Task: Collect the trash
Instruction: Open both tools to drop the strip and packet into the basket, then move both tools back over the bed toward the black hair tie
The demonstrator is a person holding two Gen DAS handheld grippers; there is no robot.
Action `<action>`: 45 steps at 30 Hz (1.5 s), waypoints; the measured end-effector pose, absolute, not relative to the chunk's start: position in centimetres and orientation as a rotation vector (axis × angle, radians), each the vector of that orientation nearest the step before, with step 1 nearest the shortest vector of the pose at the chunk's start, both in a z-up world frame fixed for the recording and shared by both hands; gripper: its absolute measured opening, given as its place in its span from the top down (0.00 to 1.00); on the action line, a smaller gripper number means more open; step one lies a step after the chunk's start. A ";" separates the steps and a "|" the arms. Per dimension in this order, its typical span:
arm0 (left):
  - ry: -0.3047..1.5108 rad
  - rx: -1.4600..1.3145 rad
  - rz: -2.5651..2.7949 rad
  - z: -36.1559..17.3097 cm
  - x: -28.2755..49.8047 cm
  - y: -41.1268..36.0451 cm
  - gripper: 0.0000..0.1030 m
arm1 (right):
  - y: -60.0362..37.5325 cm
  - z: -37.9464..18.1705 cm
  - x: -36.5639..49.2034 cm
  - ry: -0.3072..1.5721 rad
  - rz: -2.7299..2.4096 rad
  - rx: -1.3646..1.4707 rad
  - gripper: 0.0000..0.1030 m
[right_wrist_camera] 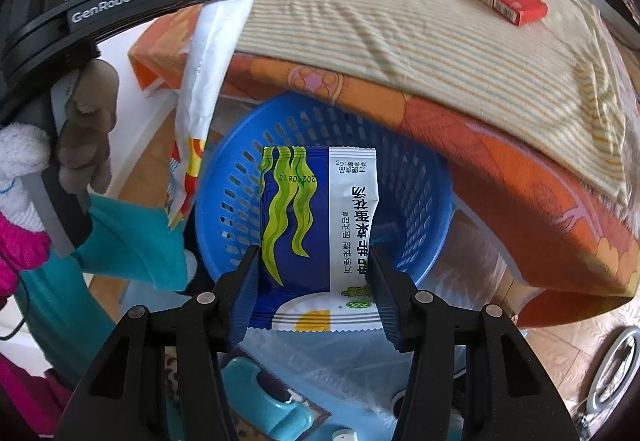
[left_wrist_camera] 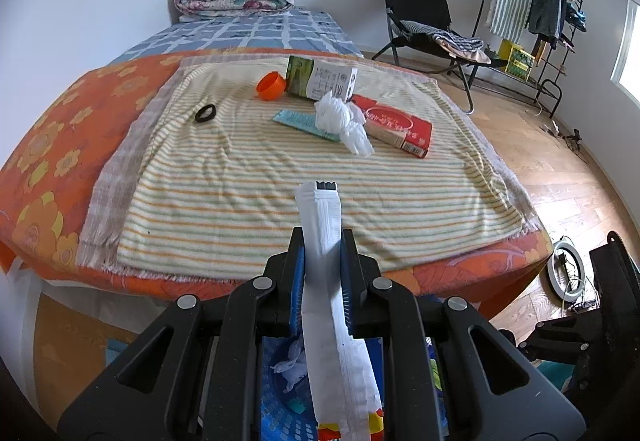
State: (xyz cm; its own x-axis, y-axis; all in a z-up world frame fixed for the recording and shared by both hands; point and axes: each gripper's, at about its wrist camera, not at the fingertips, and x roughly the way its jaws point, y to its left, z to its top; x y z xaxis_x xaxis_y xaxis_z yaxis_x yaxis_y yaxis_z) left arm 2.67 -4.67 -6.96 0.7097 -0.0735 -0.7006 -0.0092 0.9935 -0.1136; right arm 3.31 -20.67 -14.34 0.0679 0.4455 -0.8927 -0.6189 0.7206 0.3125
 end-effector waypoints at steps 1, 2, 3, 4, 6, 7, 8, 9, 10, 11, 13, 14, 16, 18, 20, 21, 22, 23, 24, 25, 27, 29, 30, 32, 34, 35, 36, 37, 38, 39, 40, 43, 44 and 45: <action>0.784 -0.110 -0.034 -7.2 2.6 -4.7 0.86 | -20.5 -14.5 3.3 1.275 0.806 -0.169 0.50; 0.788 -0.110 -0.031 -7.4 2.5 -4.7 0.86 | -20.5 -14.7 3.3 1.279 0.804 -0.172 0.50; 0.791 -0.112 -0.030 -7.6 2.4 -4.7 0.86 | -20.4 -14.9 3.3 1.282 0.803 -0.177 0.50; 0.794 -0.115 -0.028 -7.8 2.4 -4.7 0.86 | -20.3 -14.9 3.1 1.283 0.802 -0.180 0.50; 0.803 -0.113 -0.025 -8.2 2.3 -4.8 0.86 | -20.2 -15.1 3.1 1.285 0.798 -0.184 0.50; 0.807 -0.114 -0.026 -8.3 2.3 -4.8 0.86 | -20.1 -15.2 3.1 1.287 0.798 -0.184 0.50; 0.815 -0.116 -0.028 -8.6 2.3 -4.8 0.86 | -20.0 -15.3 3.1 1.290 0.797 -0.184 0.50; 0.822 -0.118 -0.031 -8.8 2.4 -4.8 0.86 | -19.9 -15.3 3.1 1.293 0.796 -0.184 0.50; 0.830 -0.116 -0.031 -9.0 2.4 -4.9 0.84 | -19.9 -15.4 3.1 1.296 0.795 -0.183 0.50; 0.836 -0.113 -0.033 -9.2 2.4 -5.0 0.81 | -19.9 -15.5 3.2 1.298 0.793 -0.181 0.50; 0.847 -0.113 -0.034 -9.6 2.3 -5.1 0.76 | -20.0 -15.6 3.5 1.307 0.794 -0.174 0.50; 0.852 -0.114 -0.035 -9.8 2.3 -5.1 0.69 | -20.0 -15.6 3.5 1.309 0.793 -0.175 0.50; 0.857 -0.112 -0.030 -10.1 2.2 -5.2 0.58 | -19.9 -15.8 3.6 1.308 0.791 -0.180 0.49; 0.863 -0.111 -0.028 -10.4 2.2 -5.3 0.56 | -19.8 -15.9 3.6 1.308 0.792 -0.181 0.49; 0.875 -0.112 -0.028 -10.7 2.3 -5.3 0.56 | -19.7 -16.0 3.6 1.310 0.791 -0.182 0.49; 0.878 -0.114 -0.027 -10.7 2.3 -5.2 0.56 | -19.6 -16.2 3.6 1.314 0.788 -0.186 0.48; 0.881 -0.115 -0.025 -10.8 2.3 -5.2 0.56 | -19.6 -16.2 3.7 1.316 0.785 -0.189 0.47; 0.883 -0.115 -0.022 -10.9 2.3 -5.2 0.56 | -19.6 -16.3 3.7 1.318 0.778 -0.193 0.47; 0.886 -0.116 -0.021 -10.9 2.3 -5.2 0.56 | -19.6 -16.4 3.8 1.320 0.772 -0.195 0.47; 0.887 -0.116 -0.020 -10.9 2.3 -5.2 0.55 | -19.6 -16.4 3.9 1.322 0.766 -0.194 0.47; 0.889 -0.114 -0.017 -11.0 2.3 -5.2 0.55 | -19.7 -16.5 4.2 1.328 0.754 -0.189 0.46; 0.891 -0.115 -0.016 -11.0 2.3 -5.1 0.52 | -19.9 -16.4 4.3 1.328 0.743 -0.177 0.43; 0.890 -0.116 -0.014 -11.0 2.3 -5.1 0.51 | -19.9 -16.4 4.4 1.326 0.738 -0.172 0.43; 0.886 -0.115 -0.010 -10.9 2.4 -5.0 0.46 | -20.1 -16.3 4.4 1.323 0.732 -0.166 0.43; 0.885 -0.115 -0.009 -10.9 2.4 -5.0 0.46 | -20.3 -16.3 4.6 1.319 0.727 -0.161 0.43; 0.885 -0.116 -0.009 -10.9 2.4 -5.0 0.45 | -20.4 -16.4 4.6 1.316 0.724 -0.158 0.43; 0.885 -0.117 -0.009 -10.9 2.4 -5.0 0.45 | -20.4 -16.3 4.7 1.314 0.721 -0.155 0.43; 0.885 -0.116 -0.007 -10.9 2.4 -5.0 0.41 | -20.4 -16.3 4.7 1.312 0.719 -0.153 0.43; 0.882 -0.117 -0.005 -10.8 2.4 -4.9 0.37 | -20.4 -16.2 4.7 1.310 0.717 -0.151 0.43; 0.880 -0.118 -0.002 -10.8 2.4 -4.9 0.35 | -20.5 -16.1 4.7 1.306 0.714 -0.151 0.43; 0.878 -0.118 0.000 -10.7 2.4 -4.8 0.34 | -20.5 -16.1 4.7 1.303 0.713 -0.151 0.42; 0.883 -0.121 0.004 -10.7 2.5 -4.7 0.34 | -20.5 -15.8 4.7 1.293 0.709 -0.152 0.42; 0.885 -0.123 0.006 -10.7 2.6 -4.7 0.33 | -20.5 -15.7 4.7 1.289 0.706 -0.152 0.42; 0.887 -0.125 0.008 -10.7 2.6 -4.6 0.33 | -20.5 -15.6 4.8 1.285 0.703 -0.151 0.42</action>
State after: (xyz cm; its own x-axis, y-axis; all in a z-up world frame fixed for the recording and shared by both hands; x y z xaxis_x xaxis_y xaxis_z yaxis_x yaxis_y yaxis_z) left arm 2.61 -4.62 -10.71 0.6320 -0.0451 -0.7736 -0.0588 0.9926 -0.1060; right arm 4.76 -20.53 -15.58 0.1074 0.3943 -0.9127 -0.5559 0.7849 0.2736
